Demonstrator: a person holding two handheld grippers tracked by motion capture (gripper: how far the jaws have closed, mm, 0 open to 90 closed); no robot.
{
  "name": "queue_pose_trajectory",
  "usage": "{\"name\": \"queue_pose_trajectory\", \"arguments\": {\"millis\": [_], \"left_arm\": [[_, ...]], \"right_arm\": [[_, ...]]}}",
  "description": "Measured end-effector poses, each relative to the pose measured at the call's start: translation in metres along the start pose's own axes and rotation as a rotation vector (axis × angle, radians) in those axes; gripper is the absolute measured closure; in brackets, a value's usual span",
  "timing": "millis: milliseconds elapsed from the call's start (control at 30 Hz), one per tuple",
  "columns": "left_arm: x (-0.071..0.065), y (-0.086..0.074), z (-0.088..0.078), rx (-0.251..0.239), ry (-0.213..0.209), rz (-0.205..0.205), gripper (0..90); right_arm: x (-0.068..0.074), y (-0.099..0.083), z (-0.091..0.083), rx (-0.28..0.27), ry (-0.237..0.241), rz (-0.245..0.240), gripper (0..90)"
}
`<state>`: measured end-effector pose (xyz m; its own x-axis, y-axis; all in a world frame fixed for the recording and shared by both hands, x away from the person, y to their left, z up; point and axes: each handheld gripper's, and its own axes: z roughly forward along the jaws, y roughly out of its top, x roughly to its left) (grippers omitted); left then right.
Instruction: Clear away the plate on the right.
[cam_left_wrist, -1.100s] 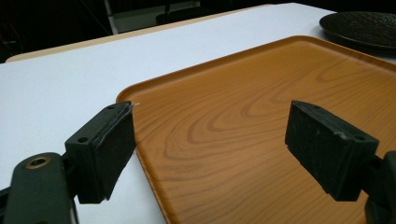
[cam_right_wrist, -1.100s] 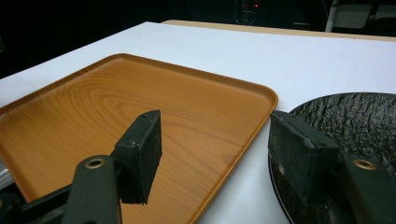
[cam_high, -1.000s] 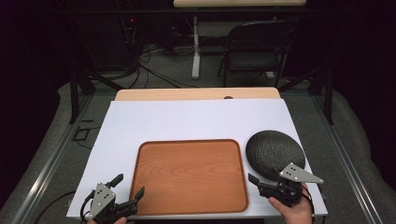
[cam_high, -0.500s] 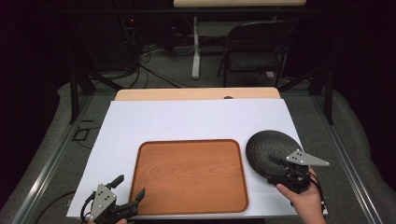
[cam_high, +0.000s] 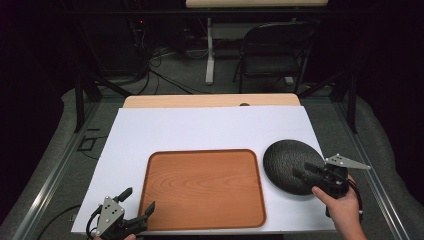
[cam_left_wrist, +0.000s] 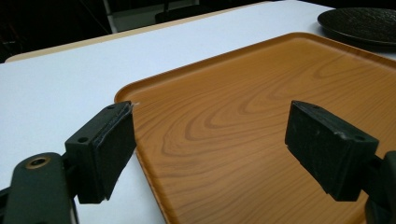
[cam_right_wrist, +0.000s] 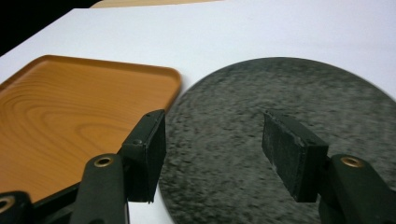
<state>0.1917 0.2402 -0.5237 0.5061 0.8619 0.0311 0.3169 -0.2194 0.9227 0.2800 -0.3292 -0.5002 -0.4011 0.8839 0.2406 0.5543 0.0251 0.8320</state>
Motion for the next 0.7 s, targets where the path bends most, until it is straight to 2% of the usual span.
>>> {"name": "queue_pose_trajectory", "arguments": {"millis": [267, 433, 700], "left_arm": [[0.0, 0.0, 0.0, 0.002, 0.0, -0.001, 16.3], [0.0, 0.0, 0.0, 0.003, 0.0, -0.002, 16.3], [0.0, 0.0, 0.001, 0.005, -0.001, -0.006, 16.3]], "right_arm": [[-0.021, -0.001, -0.01, 0.01, -0.062, 0.028, 40.3], [-0.031, -0.003, -0.015, 0.018, -0.083, 0.047, 41.0], [-0.054, -0.001, -0.021, 0.035, -0.114, 0.121, 43.8]]}}
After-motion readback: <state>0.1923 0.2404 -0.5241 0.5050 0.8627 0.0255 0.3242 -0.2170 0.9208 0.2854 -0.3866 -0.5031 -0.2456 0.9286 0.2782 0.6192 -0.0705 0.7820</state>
